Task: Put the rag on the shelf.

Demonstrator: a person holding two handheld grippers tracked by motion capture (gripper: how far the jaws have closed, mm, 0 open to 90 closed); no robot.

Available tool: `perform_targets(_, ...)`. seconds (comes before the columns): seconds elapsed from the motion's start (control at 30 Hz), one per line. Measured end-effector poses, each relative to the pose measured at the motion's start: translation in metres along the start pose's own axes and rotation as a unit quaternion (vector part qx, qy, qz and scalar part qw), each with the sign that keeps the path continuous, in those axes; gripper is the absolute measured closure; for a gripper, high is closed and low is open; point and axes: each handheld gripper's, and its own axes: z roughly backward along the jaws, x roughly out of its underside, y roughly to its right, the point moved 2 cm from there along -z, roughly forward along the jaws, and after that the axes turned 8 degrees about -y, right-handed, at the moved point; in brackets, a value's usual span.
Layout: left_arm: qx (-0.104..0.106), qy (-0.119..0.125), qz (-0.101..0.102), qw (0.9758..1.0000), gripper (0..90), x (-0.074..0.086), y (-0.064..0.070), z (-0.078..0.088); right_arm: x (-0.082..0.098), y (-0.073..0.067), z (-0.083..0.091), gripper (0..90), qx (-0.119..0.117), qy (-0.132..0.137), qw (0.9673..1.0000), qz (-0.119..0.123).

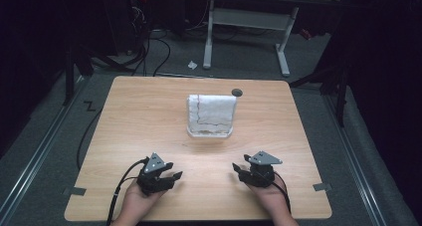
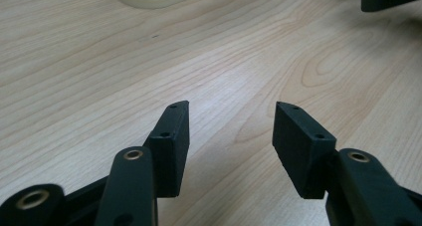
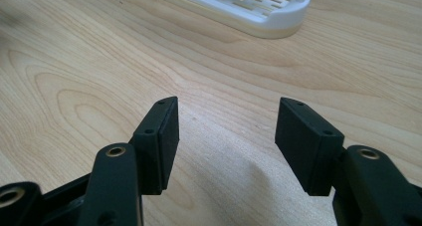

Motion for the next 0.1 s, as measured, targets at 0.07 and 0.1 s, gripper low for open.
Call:
perform_targets(0.07, 0.002, 0.008, 0.008, 0.9999, 49.2, -0.0003, -0.0031, 0.0032, 0.0016, 0.0004, -0.0011, 42.5, 0.001, -0.002, 1.0000, 0.003)
perform_targets(0.1, 0.002, 0.008, 0.008, 0.9999, 49.0, -0.0003, -0.0031, 0.0032, 0.0016, 0.0004, -0.0011, 42.5, 0.001, -0.002, 1.0000, 0.003)
